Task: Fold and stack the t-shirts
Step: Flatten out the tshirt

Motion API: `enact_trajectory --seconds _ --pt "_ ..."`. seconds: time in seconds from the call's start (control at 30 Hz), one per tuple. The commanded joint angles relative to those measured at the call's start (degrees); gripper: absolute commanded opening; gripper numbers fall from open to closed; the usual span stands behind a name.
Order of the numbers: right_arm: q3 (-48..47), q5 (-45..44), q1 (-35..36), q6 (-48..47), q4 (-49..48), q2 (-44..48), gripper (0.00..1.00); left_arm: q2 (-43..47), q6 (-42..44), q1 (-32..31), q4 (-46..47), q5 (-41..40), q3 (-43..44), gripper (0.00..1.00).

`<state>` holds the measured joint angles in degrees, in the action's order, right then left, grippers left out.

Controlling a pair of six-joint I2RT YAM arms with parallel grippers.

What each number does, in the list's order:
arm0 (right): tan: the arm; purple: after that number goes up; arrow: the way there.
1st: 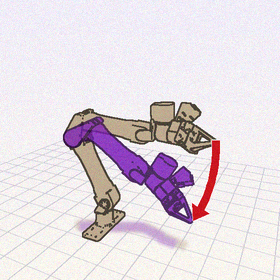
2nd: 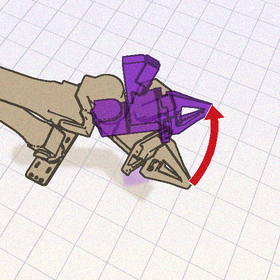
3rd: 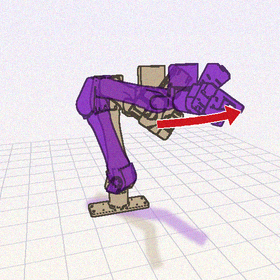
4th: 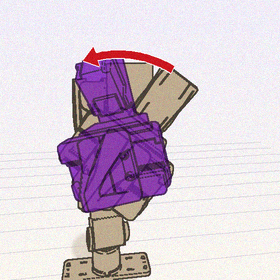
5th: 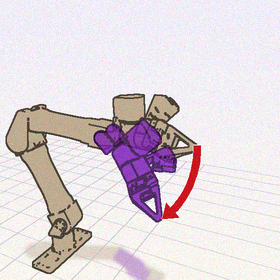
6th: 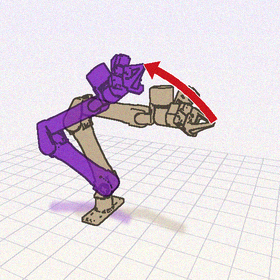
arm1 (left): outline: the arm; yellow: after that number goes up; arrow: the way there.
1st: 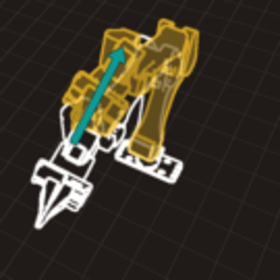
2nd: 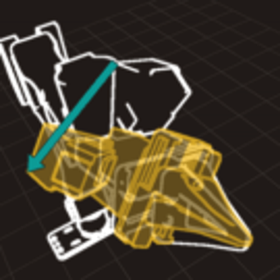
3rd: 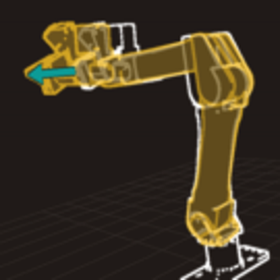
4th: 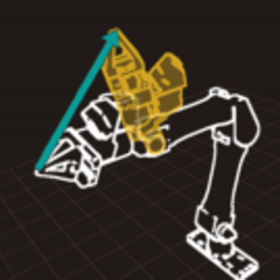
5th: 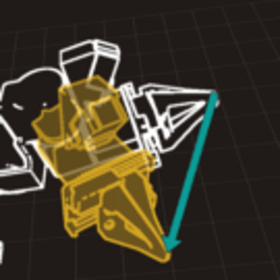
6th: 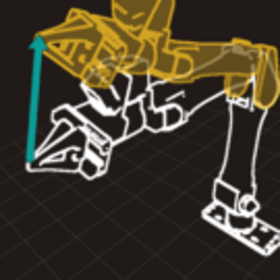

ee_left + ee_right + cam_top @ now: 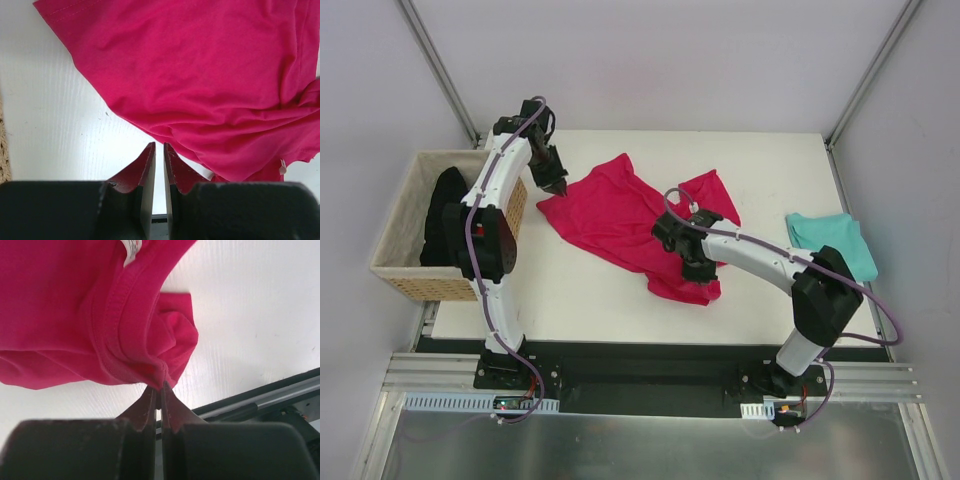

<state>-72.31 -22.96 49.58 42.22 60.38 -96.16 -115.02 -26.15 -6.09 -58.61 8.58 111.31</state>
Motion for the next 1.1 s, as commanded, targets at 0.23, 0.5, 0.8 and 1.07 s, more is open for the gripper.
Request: enact_trajectory --seconds 0.23,0.5,0.8,1.07 --pt "-4.4 -8.1 -5.5 -4.0 7.6 1.6 0.01 0.4 -0.4 -1.0 -1.5 1.4 2.4 0.11" --pt "-8.1 -10.7 -14.2 -11.7 4.3 -3.0 0.01 1.2 0.0 -1.1 -1.5 1.3 0.8 0.11" --pt "-19.0 -9.7 -17.2 -18.7 2.0 -12.4 0.01 2.4 0.3 -1.1 -1.7 0.8 -0.2 0.11" --pt "-26.3 -11.3 -20.4 -23.4 1.0 -20.7 0.01 3.2 0.3 -1.1 -1.8 0.7 -1.7 0.11"
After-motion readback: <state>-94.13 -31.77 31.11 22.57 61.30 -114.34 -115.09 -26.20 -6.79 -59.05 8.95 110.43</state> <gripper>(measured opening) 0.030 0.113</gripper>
